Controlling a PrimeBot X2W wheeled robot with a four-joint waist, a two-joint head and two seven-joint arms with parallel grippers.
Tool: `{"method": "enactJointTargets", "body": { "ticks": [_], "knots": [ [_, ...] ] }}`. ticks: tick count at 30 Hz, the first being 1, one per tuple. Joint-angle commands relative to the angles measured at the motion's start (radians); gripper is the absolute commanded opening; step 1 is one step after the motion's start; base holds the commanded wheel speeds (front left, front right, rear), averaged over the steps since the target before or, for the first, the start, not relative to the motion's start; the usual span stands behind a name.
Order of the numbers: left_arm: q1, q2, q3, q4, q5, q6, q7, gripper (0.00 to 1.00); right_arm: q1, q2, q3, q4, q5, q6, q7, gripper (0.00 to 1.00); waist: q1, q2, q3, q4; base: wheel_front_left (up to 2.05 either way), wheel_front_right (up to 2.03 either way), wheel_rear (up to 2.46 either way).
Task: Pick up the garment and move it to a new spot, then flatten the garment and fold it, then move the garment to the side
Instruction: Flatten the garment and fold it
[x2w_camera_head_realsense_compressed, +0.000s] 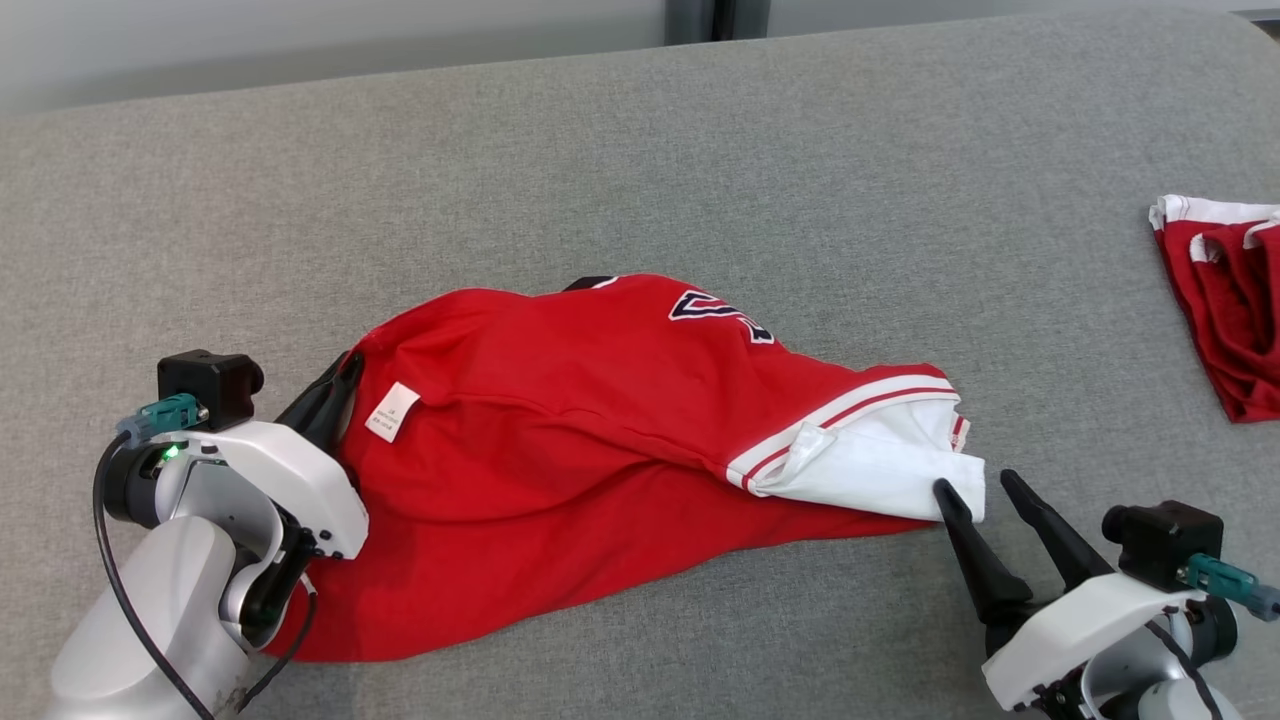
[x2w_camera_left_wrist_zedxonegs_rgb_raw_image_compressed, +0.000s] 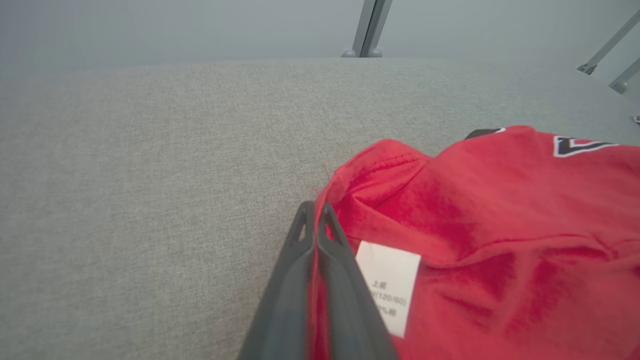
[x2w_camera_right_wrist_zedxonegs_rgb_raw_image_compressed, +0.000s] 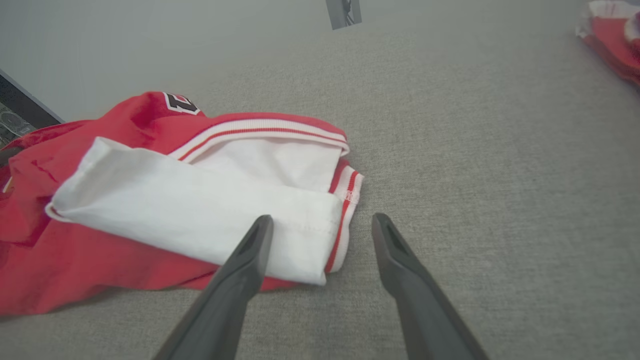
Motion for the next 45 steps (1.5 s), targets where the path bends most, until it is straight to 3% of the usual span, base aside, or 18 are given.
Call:
{"method": "enactJointTargets", "body": {
  "ticks": [1,2,3,10,18,31,39,45],
  "knots": [
    [0.011,0.007,0.002,-0.008,-0.001,0.007,-0.001,0.00,-0.020,-0.014,0.009,0.014,0.009,0.000,-0.011,0.67,-0.0001,0.0000,0.001,0.002,0.00,0.00,0.00],
    [0.012,0.007,0.001,-0.013,0.000,0.007,0.000,0.00,-0.030,-0.020,0.021,0.025,0.021,0.000,-0.016,0.44,-0.0001,0.0000,0.001,0.004,0.00,0.00,0.00],
    [0.012,0.006,0.001,-0.020,-0.001,0.010,-0.003,0.00,-0.037,-0.028,0.033,0.033,0.027,0.000,-0.022,0.00,-0.0001,0.0000,0.002,0.006,0.00,0.00,0.00],
    [0.022,0.013,0.024,-0.085,-0.018,0.027,-0.030,0.00,-0.071,-0.078,0.042,0.009,0.045,0.000,-0.081,0.00,-0.0001,0.0000,-0.006,0.013,0.00,0.00,0.00],
    [0.027,0.040,0.055,-0.217,-0.021,0.059,-0.045,0.00,-0.125,-0.124,-0.018,-0.138,0.011,0.000,-0.129,0.00,-0.0001,0.0000,-0.035,0.006,0.00,0.00,0.00],
    [-0.008,0.052,0.223,-0.594,-0.171,0.108,-0.059,0.00,-0.390,-0.170,-0.152,-0.400,-0.054,-0.001,-0.069,0.00,-0.0001,0.0000,-0.102,0.015,0.00,0.00,0.00],
    [0.000,0.096,0.298,-0.749,-0.181,0.160,-0.048,0.00,-0.479,-0.192,-0.206,-0.454,-0.046,-0.001,-0.023,0.00,-0.0001,0.0000,-0.122,0.027,0.00,0.00,0.00],
    [0.014,0.113,0.308,-0.785,-0.180,0.186,-0.029,0.00,-0.500,-0.187,-0.194,-0.419,-0.015,-0.001,-0.008,0.00,-0.0001,0.0000,-0.110,0.031,0.00,0.00,0.00]
  ]
}}
